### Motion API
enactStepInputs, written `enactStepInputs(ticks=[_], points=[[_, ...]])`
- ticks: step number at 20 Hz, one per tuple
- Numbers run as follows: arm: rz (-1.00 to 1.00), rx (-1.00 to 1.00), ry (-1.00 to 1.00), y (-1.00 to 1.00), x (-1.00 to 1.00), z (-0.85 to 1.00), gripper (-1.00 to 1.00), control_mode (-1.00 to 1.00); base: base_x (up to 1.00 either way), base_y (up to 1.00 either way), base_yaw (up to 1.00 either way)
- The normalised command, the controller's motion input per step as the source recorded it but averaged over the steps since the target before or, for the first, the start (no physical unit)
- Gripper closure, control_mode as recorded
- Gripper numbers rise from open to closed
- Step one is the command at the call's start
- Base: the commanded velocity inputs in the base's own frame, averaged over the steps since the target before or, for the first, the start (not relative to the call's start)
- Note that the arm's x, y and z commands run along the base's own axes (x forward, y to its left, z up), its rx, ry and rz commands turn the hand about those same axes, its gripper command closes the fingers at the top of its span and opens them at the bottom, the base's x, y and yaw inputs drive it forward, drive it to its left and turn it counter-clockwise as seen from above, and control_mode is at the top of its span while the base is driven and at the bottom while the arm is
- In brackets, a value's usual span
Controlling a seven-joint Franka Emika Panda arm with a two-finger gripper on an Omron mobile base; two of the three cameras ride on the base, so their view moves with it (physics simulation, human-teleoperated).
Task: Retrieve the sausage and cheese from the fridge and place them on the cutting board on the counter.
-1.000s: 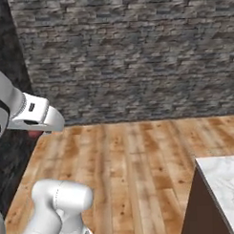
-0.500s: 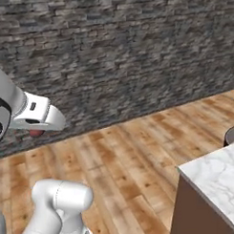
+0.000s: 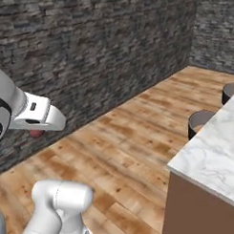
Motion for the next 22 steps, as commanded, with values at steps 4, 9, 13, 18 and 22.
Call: enactStepInputs(ticks=[4,9,13,18,22], points=[[0.00,0.00,0.00,0.00,0.00,0.00,1.00,1.00,0.79,0.62,-0.61],[0.00,0.00,0.00,0.00,0.00,0.00,1.00,1.00,0.70,0.55,-0.61],[0.00,0.00,0.00,0.00,0.00,0.00,1.00,1.00,0.61,0.48,-0.65],[0.00,0.00,0.00,0.00,0.00,0.00,1.00,1.00,0.60,0.48,-0.66],[0.00,0.00,0.00,0.00,0.00,0.00,1.00,1.00,0.80,0.58,-0.61]])
